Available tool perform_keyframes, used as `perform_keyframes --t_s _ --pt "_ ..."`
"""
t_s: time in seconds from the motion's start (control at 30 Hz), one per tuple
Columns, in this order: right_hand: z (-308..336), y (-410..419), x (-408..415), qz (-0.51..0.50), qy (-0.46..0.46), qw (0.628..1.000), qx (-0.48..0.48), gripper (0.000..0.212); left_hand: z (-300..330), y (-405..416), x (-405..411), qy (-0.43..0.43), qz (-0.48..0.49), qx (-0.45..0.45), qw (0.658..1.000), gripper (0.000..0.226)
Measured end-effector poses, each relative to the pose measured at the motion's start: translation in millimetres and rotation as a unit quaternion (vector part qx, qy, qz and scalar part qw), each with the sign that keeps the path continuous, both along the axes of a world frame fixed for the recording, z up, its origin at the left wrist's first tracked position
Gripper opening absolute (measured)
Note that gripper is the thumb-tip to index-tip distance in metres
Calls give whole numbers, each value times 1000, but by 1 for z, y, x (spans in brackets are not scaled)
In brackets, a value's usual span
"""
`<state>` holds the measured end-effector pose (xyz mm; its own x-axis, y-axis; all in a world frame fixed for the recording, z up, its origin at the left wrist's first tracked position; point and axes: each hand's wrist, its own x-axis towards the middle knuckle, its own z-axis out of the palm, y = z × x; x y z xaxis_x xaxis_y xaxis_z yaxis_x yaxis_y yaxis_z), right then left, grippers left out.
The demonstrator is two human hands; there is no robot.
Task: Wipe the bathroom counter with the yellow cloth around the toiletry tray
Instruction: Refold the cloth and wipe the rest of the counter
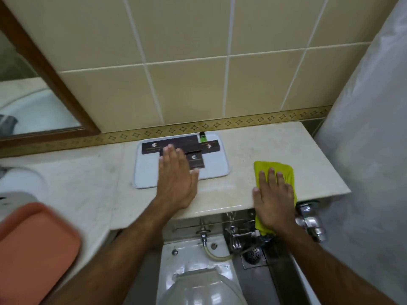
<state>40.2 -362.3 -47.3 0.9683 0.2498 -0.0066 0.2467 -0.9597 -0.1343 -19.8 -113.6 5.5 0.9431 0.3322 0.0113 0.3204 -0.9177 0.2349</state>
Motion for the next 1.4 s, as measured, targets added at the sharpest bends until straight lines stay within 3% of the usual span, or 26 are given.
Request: perform_keyframes --t_s 0.13,0.27,0.53,0.73,0.87,1.07,1.2,1.3,1.4 --pt "1 39 -41 57 20 998 4 59 20 84 -90 23 143 25 989 74" --pt "3 71 -73 91 31 995 16 62 19 145 -177 50 220 4 974 75" --pt "3 169 -139 246 62 967 22 59 -15 163 -226 108 263 -111 952 67" --pt "12 293 -159 362 156 915 88 52 -16 161 -223 103 256 -76 958 64" --pt "16 356 -148 369 224 895 115 51 -26 163 -225 105 247 -21 963 66" --pt "9 396 -139 388 167 894 150 47 -36 166 -227 97 244 -6 965 77" --pt "16 389 -145 300 146 897 292 44 -35 168 -225 105 249 -19 963 72" --pt "28 364 -154 235 10 944 232 40 -23 171 -223 69 257 -53 963 75" --pt "35 327 -163 168 -5 980 106 46 -6 186 -211 -26 279 -45 959 69"
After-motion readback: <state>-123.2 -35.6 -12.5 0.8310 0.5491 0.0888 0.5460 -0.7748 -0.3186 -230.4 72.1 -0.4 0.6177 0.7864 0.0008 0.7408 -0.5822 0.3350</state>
